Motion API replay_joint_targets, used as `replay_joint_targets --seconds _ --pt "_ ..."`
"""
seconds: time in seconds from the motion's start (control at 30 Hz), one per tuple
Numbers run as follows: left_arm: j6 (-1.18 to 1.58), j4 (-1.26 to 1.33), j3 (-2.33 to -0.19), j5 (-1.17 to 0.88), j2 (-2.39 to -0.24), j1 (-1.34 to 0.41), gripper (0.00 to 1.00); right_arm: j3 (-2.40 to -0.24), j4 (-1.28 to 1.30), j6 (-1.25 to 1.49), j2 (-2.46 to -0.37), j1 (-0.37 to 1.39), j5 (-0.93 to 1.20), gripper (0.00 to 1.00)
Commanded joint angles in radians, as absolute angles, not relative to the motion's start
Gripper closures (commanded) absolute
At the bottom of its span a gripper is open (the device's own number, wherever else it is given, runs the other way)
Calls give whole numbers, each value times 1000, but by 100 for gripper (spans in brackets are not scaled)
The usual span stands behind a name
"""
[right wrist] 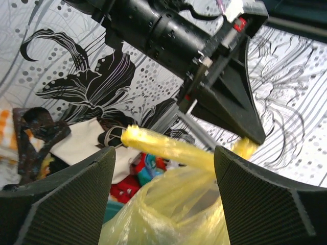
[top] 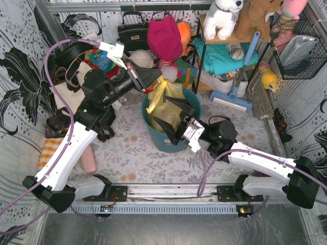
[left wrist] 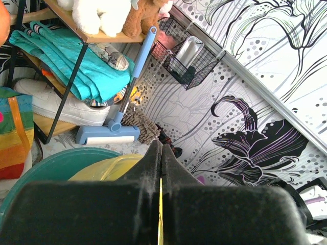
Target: Tie the trash bag
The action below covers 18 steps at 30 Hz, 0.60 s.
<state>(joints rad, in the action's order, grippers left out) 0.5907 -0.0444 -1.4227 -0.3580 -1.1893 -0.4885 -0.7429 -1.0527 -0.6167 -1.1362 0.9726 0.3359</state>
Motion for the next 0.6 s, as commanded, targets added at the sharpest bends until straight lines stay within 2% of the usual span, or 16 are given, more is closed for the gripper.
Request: replay_joint_targets --seconds 0.0,0.2,0.43,0.57 --pt "597 11 -1455 -387 -1193 -490 100 -821 -1039 -893 -1181 1011 331 22" --pt "620 26 -1432 -402 -1192 -491 100 -878 -1100 -1040 -1267 1041 273 25" --pt "626 33 -1425 -404 -1183 -490 100 -902 -1149 -1069 -1306 1040 224 56" --pt "625 35 -1428 -405 -1180 -491 100 -891 -1169 -1100 -1303 1040 197 68"
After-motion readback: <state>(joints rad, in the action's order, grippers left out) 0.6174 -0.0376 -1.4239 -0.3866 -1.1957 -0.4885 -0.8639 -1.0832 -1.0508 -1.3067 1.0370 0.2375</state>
